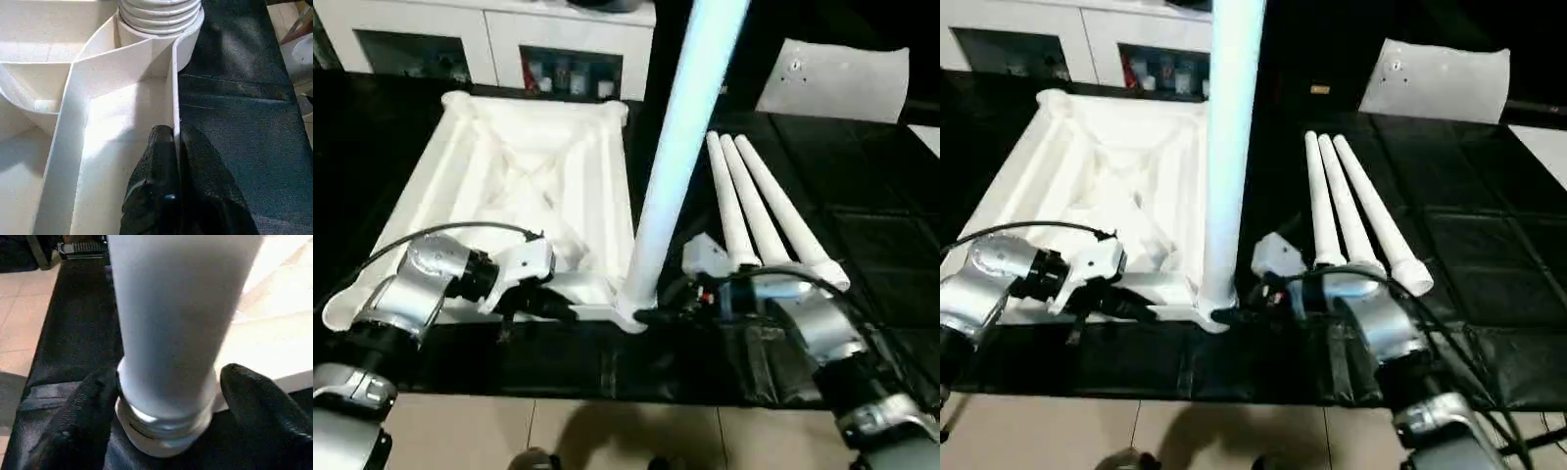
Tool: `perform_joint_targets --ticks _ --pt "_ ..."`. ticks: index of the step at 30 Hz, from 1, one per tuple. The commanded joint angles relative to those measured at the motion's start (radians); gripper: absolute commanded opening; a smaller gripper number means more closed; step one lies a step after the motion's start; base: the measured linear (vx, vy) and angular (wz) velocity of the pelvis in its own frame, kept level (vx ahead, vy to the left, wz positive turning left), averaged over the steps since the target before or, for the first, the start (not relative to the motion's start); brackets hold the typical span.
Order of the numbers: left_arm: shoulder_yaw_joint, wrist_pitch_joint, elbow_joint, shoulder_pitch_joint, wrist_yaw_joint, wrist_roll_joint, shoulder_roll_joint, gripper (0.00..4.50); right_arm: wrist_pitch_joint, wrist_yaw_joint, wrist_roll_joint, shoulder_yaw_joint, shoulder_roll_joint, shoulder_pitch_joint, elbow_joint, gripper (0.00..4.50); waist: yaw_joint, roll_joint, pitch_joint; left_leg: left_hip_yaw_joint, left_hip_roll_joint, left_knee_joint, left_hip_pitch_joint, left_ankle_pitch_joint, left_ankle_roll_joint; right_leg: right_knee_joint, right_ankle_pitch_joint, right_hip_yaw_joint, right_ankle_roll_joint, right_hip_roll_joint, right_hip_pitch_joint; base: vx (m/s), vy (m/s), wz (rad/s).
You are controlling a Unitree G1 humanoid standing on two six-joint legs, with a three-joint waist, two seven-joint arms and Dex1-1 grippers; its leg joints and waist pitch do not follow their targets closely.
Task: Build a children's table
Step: Rotate leg to tighten
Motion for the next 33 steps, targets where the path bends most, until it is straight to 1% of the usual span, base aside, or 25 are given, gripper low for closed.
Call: perform_joint_targets --ticks 1,2,4,8,10,11,14,15,16,18,19,20,21,22,23,24,25,26,27,28,29,30,31,32,33 --pt "-0.056 -0.017 0.009 0.001 -0.057 0.011 -0.023 0.0 -0.013 0.021 0.007 0.006 0.001 -0.026 0.017 3.15 -0.004 0.006 -0.072 -0.01 0.032 -0.069 0.03 -0.205 0.02 -0.061 -0.181 0.031 -0.238 -0.065 0.037 0.0 0.0 0.0" --pt "-0.056 -0.018 0.01 0.001 -0.058 0.012 -0.023 0.0 -0.013 0.026 0.01 0.006 0.004 -0.027 0.02 3.15 -0.005 0.006 -0.072 -0.01 0.032 -0.069 0.029 -0.205 0.019 -0.061 -0.181 0.031 -0.238 -0.064 0.037 0.0 0.0 0.0" --pt "-0.056 -0.021 0.013 0.0 -0.062 0.017 -0.022 0.0 -0.014 0.045 0.02 0.007 0.012 -0.032 0.033 2.88 -0.004 0.006 -0.073 -0.009 0.032 -0.068 0.029 -0.202 0.022 -0.061 -0.18 0.032 -0.239 -0.064 0.037 0.0 0.0 0.0" --pt "-0.056 -0.022 0.015 -0.001 -0.067 0.019 -0.02 0.0 -0.009 0.067 0.03 0.007 0.019 -0.034 0.046 2.72 -0.001 0.008 -0.074 -0.009 0.032 -0.068 0.029 -0.191 0.024 -0.059 -0.161 0.031 -0.243 -0.063 0.038 0.0 0.0 0.0" --pt "-0.056 -0.022 0.019 -0.002 -0.071 0.021 -0.02 0.0 -0.006 0.077 0.033 0.006 0.024 -0.032 0.05 2.7 0.0 0.007 -0.073 -0.009 0.032 -0.068 0.03 -0.2 0.021 -0.06 -0.174 0.031 -0.24 -0.063 0.037 0.0 0.0 0.0" --pt "-0.056 -0.022 0.023 -0.003 -0.073 0.024 -0.02 0.0 -0.002 0.085 0.035 0.007 0.026 -0.026 0.047 2.7 0.0 0.009 -0.073 -0.009 0.032 -0.069 0.03 -0.202 0.021 -0.06 -0.178 0.031 -0.24 -0.064 0.036 0.0 0.0 0.0" --pt "-0.055 -0.021 0.029 -0.003 -0.072 0.027 -0.02 0.0 0.008 0.094 0.046 0.004 0.031 -0.018 0.042 2.69 0.002 0.01 -0.072 -0.009 0.033 -0.07 0.031 -0.211 0.016 -0.061 -0.187 0.031 -0.24 -0.064 0.036 0.0 0.0 0.0" --pt "-0.051 -0.018 0.032 -0.003 -0.067 0.029 -0.021 0.0 0.021 0.097 0.057 0.0 0.036 -0.011 0.035 2.69 0.003 0.013 -0.071 -0.009 0.032 -0.07 0.031 -0.211 0.015 -0.061 -0.182 0.031 -0.24 -0.063 0.035 0.0 0.0 0.0" --pt "-0.046 -0.011 0.033 -0.002 -0.056 0.028 -0.023 0.0 0.032 0.095 0.068 -0.004 0.041 -0.003 0.026 2.69 0.003 0.014 -0.071 -0.009 0.033 -0.07 0.031 -0.212 0.015 -0.061 -0.18 0.031 -0.241 -0.063 0.035 0.0 0.0 0.0" --pt "-0.037 0.001 0.032 0.0 -0.034 0.027 -0.028 0.0 0.047 0.088 0.08 -0.011 0.048 0.006 0.014 2.69 0.004 0.011 -0.071 -0.009 0.033 -0.071 0.031 -0.214 0.013 -0.06 -0.177 0.031 -0.242 -0.063 0.036 0.0 0.0 0.0" --pt "-0.018 0.024 0.029 0.003 0.034 0.034 -0.043 0.0 0.073 0.052 0.093 -0.025 0.065 0.024 -0.007 2.68 0.005 0.016 -0.069 -0.009 0.033 -0.072 0.032 -0.224 0.008 -0.062 -0.179 0.031 -0.242 -0.062 0.034 0.0 0.0 0.0" --pt "-0.011 0.033 0.029 0.003 0.063 0.039 -0.049 0.0 0.081 0.035 0.095 -0.03 0.072 0.03 -0.014 2.68 0.007 0.016 -0.068 -0.01 0.034 -0.073 0.034 -0.231 0.006 -0.063 -0.186 0.031 -0.241 -0.063 0.033 0.0 0.0 0.0" --pt "0.021 0.091 0.003 0.01 0.138 0.022 -0.079 0.0 0.098 -0.05 0.07 -0.037 0.099 0.04 -0.015 2.67 0.006 0.018 -0.064 -0.011 0.034 -0.076 0.034 -0.251 -0.006 -0.064 -0.215 0.032 -0.24 -0.064 0.03 0.0 0.0 0.0" --pt "0.021 0.091 0.003 0.01 0.138 0.022 -0.079 0.0 0.098 -0.05 0.07 -0.037 0.099 0.04 -0.015 2.67 0.004 0.017 -0.061 -0.011 0.033 -0.078 0.035 -0.271 -0.012 -0.069 -0.248 0.031 -0.236 -0.063 0.027 0.0 0.0 0.0" --pt "0.044 0.133 -0.016 0.016 0.186 0.009 -0.1 0.0 0.109 -0.11 0.05 -0.042 0.117 0.047 -0.015 2.67 0.003 0.016 -0.06 -0.015 0.03 -0.078 0.038 -0.312 -0.024 -0.076 -0.332 0.031 -0.216 -0.067 0.028 0.0 0.0 0.0" --pt "0.068 0.192 -0.065 0.031 0.242 -0.01 -0.131 0.0 0.137 -0.193 0.033 -0.049 0.153 0.056 -0.02 2.67 -0.003 0.017 -0.055 -0.018 0.031 -0.081 0.038 -0.337 -0.036 -0.082 -0.39 0.033 -0.198 -0.067 0.025 0.0 0.0 0.0" --pt "0.105 0.288 -0.147 0.057 0.341 -0.036 -0.19 0.0 0.171 -0.335 0.007 -0.065 0.221 0.065 -0.022 2.67 -0.013 0.016 -0.05 -0.022 0.032 -0.087 0.036 -0.368 -0.055 -0.083 -0.443 0.031 -0.183 -0.066 0.021 0.0 0.0 0.0" --pt "0.119 0.332 -0.186 0.069 0.396 -0.04 -0.224 0.0 0.193 -0.396 0.009 -0.077 0.26 0.066 -0.02 2.67 -0.018 0.013 -0.05 -0.024 0.031 -0.086 0.038 -0.381 -0.061 -0.085 -0.476 0.03 -0.175 -0.067 0.02 0.0 0.0 0.0" --pt "0.119 0.332 -0.186 0.069 0.396 -0.04 -0.224 0.0 0.193 -0.396 0.009 -0.077 0.26 0.066 -0.02 2.67 -0.03 0.008 -0.05 -0.031 0.026 -0.085 0.033 -0.383 -0.062 -0.09 -0.534 0.027 -0.153 -0.071 0.025 0.0 0.0 0.0" --pt "0.142 0.392 -0.24 0.084 0.493 -0.038 -0.287 0.0 0.213 -0.485 0.015 -0.096 0.321 0.061 -0.009 2.67 -0.033 0.008 -0.051 -0.031 0.023 -0.083 0.033 -0.38 -0.058 -0.095 -0.555 0.025 -0.139 -0.069 0.024 0.0 0.0 0.0" --pt "0.148 0.408 -0.254 0.087 0.517 -0.037 -0.304 0.0 0.214 -0.509 0.015 -0.101 0.338 0.059 -0.005 2.67 -0.038 0.008 -0.05 -0.028 0.024 -0.078 0.04 -0.378 -0.047 -0.103 -0.557 0.03 -0.135 -0.069 0.014 0.0 0.0 0.0" --pt "0.148 0.408 -0.254 0.087 0.517 -0.037 -0.304 0.0 0.214 -0.509 0.015 -0.101 0.338 0.059 -0.005 2.67 -0.041 0.009 -0.05 -0.028 0.021 -0.076 0.038 -0.373 -0.032 -0.107 -0.574 0.031 -0.122 -0.069 0.013 0.0 0.0 0.0" --pt "0.149 0.422 -0.267 0.09 0.531 -0.034 -0.315 0.0 0.216 -0.529 0.015 -0.107 0.353 0.058 -0.005 2.67 -0.043 0.011 -0.053 -0.028 0.021 -0.077 0.034 -0.365 -0.028 -0.106 -0.569 0.031 -0.117 -0.068 0.016 0.0 0.0 0.0" --pt "0.158 0.463 -0.315 0.097 0.624 -0.014 -0.378 0.0 0.229 -0.613 -0.001 -0.115 0.405 0.035 0.022 2.67 -0.044 0.012 -0.053 -0.027 0.023 -0.079 0.032 -0.351 -0.026 -0.103 -0.534 0.032 -0.117 -0.064 0.015 0.0 0.0 0.0" --pt "0.163 0.478 -0.334 0.099 0.667 -0.003 -0.406 0.0 0.232 -0.648 -0.008 -0.118 0.426 0.022 0.037 2.67 -0.048 0.011 -0.054 -0.025 0.024 -0.079 0.032 -0.34 -0.023 -0.101 -0.5 0.033 -0.124 -0.062 0.014 0.0 0.0 0.0"
